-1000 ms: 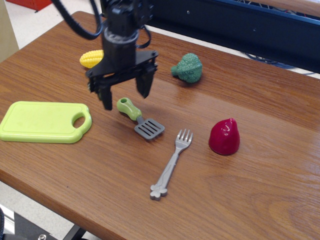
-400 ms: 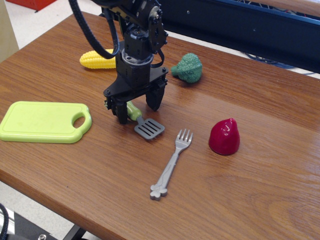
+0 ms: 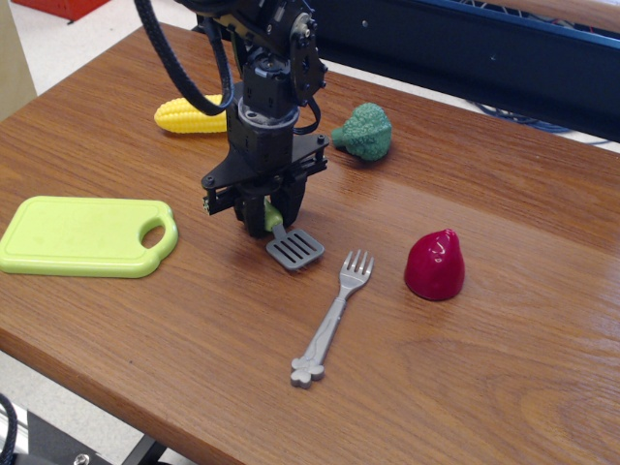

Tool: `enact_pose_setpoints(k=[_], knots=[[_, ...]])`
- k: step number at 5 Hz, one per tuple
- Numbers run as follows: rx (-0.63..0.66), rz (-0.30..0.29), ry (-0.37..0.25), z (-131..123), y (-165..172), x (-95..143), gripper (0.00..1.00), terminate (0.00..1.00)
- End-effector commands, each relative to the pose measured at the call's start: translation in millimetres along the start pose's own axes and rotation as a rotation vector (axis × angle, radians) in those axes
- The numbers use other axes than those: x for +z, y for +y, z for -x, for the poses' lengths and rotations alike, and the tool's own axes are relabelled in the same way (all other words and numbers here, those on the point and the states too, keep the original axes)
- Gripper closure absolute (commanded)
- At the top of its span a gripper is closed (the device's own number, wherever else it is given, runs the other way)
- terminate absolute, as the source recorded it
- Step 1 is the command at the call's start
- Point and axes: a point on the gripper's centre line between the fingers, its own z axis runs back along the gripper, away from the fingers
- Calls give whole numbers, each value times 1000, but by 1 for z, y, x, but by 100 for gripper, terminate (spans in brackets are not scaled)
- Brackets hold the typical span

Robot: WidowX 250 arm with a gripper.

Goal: Put spatula on cutting board

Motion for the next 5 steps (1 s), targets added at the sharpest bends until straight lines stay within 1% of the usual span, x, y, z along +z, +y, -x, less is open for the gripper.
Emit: enact_pose_setpoints(k=[1, 2, 3, 4, 5], knots=[[-72, 57, -12, -17, -4, 39, 100, 0], [-118, 92, 21, -39, 7, 55, 100, 0], [-168, 71, 27, -61, 27, 50, 100, 0], [-250, 53, 2, -73, 49, 36, 100, 0], [-320, 81, -38, -77, 70, 30, 100, 0]])
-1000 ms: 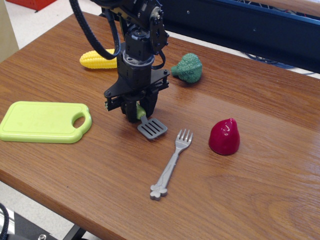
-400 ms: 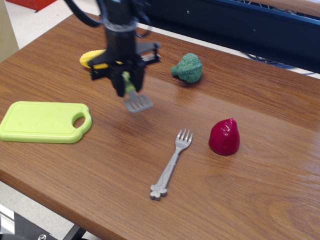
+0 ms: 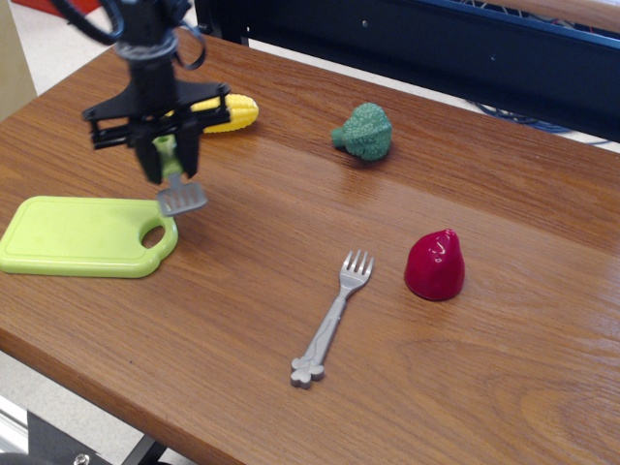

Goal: Put spatula on cutting board

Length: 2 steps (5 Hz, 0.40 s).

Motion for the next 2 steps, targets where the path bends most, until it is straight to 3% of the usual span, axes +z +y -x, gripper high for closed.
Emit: enact_pose_setpoints(k=[1, 2], knots=[[-89, 3, -83, -5, 34, 3, 100, 0], [-122, -1, -104, -3, 42, -2, 100, 0]])
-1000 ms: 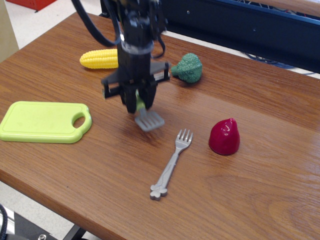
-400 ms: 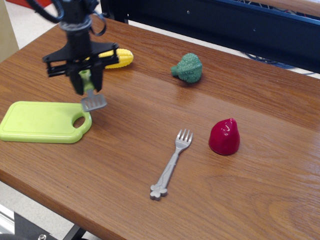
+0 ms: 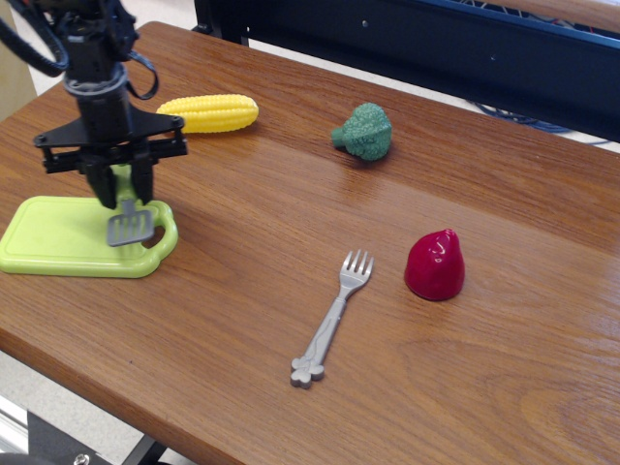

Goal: Put spatula on cutting board

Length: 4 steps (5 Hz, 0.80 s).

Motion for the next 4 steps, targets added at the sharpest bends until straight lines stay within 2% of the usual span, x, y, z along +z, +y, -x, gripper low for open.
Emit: enact_pose_setpoints(k=[1, 2, 3, 4], knots=[[-27, -15, -54, -5, 9, 6, 100, 0], [-74, -52, -65, -4, 13, 3, 100, 0], [-76, -62, -58, -4, 10, 11, 0, 0], [-66, -33, -45, -5, 3, 29, 0, 0]])
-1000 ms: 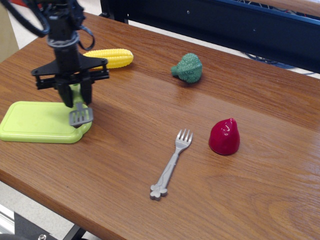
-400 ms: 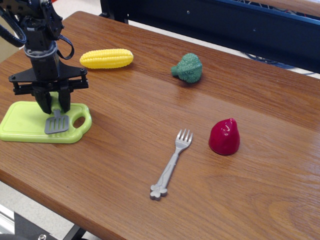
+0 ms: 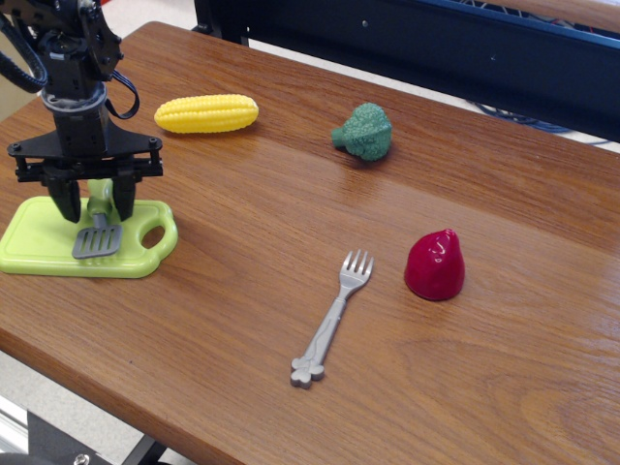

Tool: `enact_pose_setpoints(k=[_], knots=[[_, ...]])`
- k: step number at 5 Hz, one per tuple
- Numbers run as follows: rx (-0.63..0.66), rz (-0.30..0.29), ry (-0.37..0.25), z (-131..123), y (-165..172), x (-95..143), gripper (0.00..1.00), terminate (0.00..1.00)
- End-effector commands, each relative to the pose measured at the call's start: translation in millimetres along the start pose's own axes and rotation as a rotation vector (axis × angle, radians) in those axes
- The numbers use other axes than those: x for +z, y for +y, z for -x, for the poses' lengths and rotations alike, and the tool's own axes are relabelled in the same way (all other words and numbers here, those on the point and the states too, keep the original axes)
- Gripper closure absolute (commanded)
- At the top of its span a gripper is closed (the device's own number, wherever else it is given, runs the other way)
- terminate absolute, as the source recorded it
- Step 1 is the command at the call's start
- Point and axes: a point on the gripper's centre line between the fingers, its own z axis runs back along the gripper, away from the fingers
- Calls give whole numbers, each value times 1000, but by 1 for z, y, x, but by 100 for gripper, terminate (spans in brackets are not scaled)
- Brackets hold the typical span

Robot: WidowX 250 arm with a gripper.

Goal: Put spatula on cutting board

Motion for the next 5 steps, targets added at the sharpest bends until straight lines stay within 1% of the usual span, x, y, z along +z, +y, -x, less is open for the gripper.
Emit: enact_pose_setpoints(k=[1, 2, 3, 4, 5], knots=[[-6, 67, -54, -6, -16, 64, 0, 0], [-23, 114, -54, -2, -29, 85, 0, 0], [-96, 147, -54, 1, -38, 96, 0, 0], [-96, 147, -54, 1, -38, 96, 0, 0], [-96, 147, -54, 1, -38, 96, 0, 100]])
